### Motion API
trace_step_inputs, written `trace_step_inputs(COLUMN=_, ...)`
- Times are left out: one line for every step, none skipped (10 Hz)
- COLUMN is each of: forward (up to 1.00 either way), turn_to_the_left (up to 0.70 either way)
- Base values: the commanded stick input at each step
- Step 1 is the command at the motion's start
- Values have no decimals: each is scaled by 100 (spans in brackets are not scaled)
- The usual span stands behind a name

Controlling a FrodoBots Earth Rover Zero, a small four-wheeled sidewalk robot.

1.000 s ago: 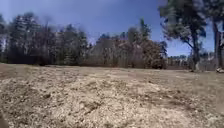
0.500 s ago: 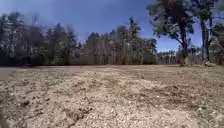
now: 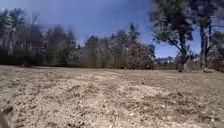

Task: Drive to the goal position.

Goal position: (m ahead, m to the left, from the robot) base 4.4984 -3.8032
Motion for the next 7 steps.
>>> trace_step_inputs(forward=70, turn_to_the_left=0)
trace_step_inputs(forward=70, turn_to_the_left=0)
trace_step_inputs(forward=70, turn_to_the_left=0)
trace_step_inputs(forward=70, turn_to_the_left=0)
trace_step_inputs(forward=70, turn_to_the_left=0)
trace_step_inputs(forward=70, turn_to_the_left=0)
trace_step_inputs(forward=70, turn_to_the_left=0)
